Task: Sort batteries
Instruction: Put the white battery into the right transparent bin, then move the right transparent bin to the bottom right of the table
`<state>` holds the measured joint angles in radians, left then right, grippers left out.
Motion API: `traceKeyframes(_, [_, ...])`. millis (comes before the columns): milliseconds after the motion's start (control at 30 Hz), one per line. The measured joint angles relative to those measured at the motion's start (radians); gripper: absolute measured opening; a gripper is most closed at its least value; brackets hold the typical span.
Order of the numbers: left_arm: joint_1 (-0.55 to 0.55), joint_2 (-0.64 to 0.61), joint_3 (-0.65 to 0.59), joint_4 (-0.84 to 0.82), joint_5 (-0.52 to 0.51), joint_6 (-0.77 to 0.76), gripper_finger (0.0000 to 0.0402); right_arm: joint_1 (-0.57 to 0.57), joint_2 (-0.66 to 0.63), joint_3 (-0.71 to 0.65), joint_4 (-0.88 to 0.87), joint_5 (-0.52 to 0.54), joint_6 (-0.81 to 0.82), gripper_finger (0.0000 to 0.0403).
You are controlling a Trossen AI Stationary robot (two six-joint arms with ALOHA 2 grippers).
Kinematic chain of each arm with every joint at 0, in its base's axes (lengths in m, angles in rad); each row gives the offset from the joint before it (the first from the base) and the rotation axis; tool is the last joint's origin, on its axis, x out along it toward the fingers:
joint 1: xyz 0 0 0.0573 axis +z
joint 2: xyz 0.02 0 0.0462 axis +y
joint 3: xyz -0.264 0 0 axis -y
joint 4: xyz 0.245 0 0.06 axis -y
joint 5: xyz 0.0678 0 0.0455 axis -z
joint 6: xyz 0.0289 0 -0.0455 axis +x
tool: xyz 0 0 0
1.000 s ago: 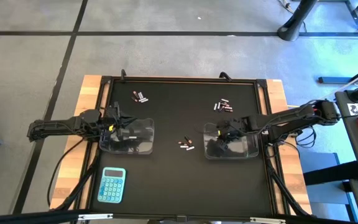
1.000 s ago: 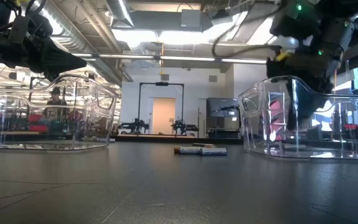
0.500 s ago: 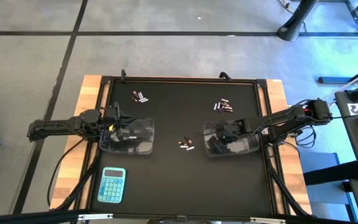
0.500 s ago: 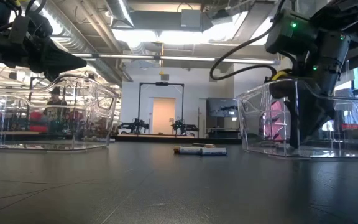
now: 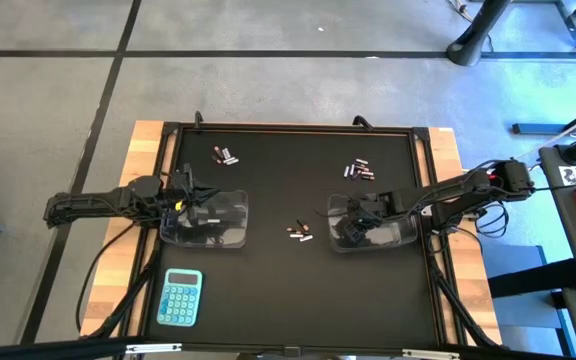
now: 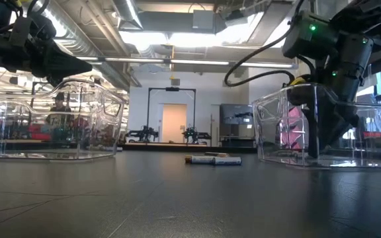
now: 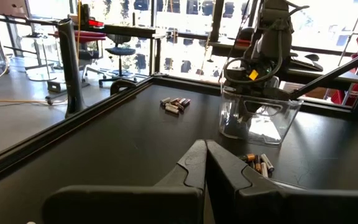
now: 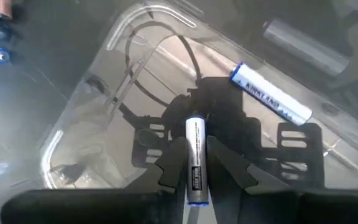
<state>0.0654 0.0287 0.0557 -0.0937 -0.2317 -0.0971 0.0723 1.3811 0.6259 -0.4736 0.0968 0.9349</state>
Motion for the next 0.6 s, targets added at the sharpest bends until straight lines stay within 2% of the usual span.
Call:
traceKeyframes(167, [0.000,0.000,0.000,0.000,0.000,0.000,0.0000,0.000,-0.002,0.002,-0.008,-0.010,-0.064,0.0116])
traceKeyframes(300, [0.000,0.000,0.000,0.000,0.000,0.000,0.0000,0.000,-0.032,0.063,-0.059,-0.010,-0.163,0.0163])
traceKeyframes(467, [0.000,0.000,0.000,0.000,0.000,0.000,0.0000,0.000,-0.084,0.212,-0.263,-0.012,-0.293,0.0189])
traceKeyframes(600, [0.000,0.000,0.000,0.000,0.000,0.000,0.0000,0.000,-0.098,0.306,-0.441,-0.182,-0.449,0.0190])
